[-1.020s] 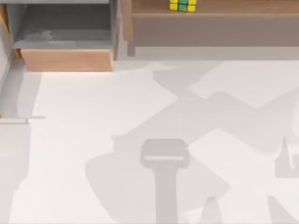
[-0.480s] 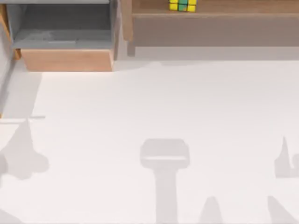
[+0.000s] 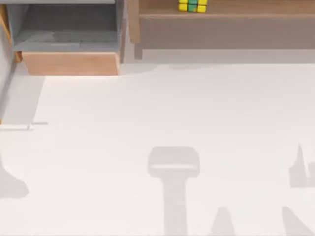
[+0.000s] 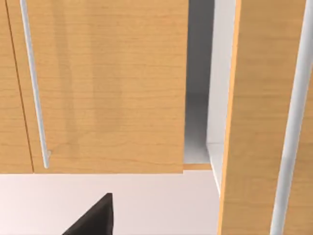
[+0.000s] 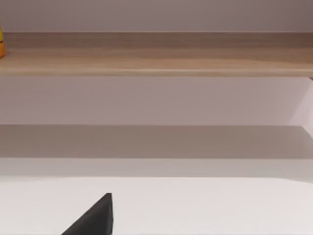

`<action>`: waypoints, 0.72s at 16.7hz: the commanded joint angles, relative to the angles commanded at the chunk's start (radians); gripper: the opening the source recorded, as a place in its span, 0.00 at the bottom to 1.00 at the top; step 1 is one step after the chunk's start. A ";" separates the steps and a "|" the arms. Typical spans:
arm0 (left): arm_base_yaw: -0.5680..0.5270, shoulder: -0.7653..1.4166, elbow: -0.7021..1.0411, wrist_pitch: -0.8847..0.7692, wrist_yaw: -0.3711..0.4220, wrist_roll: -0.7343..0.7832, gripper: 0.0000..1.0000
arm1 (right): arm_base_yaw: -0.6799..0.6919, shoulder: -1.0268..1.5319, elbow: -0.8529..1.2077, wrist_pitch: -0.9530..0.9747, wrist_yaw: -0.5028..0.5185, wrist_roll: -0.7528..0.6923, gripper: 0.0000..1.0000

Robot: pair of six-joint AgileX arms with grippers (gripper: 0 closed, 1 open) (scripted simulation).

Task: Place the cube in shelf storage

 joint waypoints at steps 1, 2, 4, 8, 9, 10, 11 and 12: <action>0.000 0.000 0.000 0.000 0.000 0.000 1.00 | 0.000 0.000 0.000 0.000 0.000 0.000 1.00; 0.000 0.000 0.000 0.000 0.000 0.000 1.00 | 0.000 0.000 0.000 0.000 0.000 0.000 1.00; 0.001 -0.002 0.002 -0.001 -0.002 0.000 1.00 | 0.000 0.000 0.000 0.000 0.000 0.000 1.00; -0.038 0.019 0.050 -0.030 -0.038 -0.001 1.00 | 0.000 0.000 0.000 0.000 0.000 0.000 1.00; -0.050 0.025 0.065 -0.039 -0.050 -0.001 1.00 | 0.000 0.000 0.000 0.000 0.000 0.000 1.00; -0.058 0.030 0.076 -0.044 -0.058 -0.001 1.00 | 0.000 0.000 0.000 0.000 0.000 0.000 1.00; -0.060 0.031 0.078 -0.046 -0.060 -0.001 1.00 | 0.000 0.000 0.000 0.000 0.000 0.000 1.00; -0.060 0.031 0.078 -0.046 -0.060 -0.001 1.00 | 0.000 0.000 0.000 0.000 0.000 0.000 1.00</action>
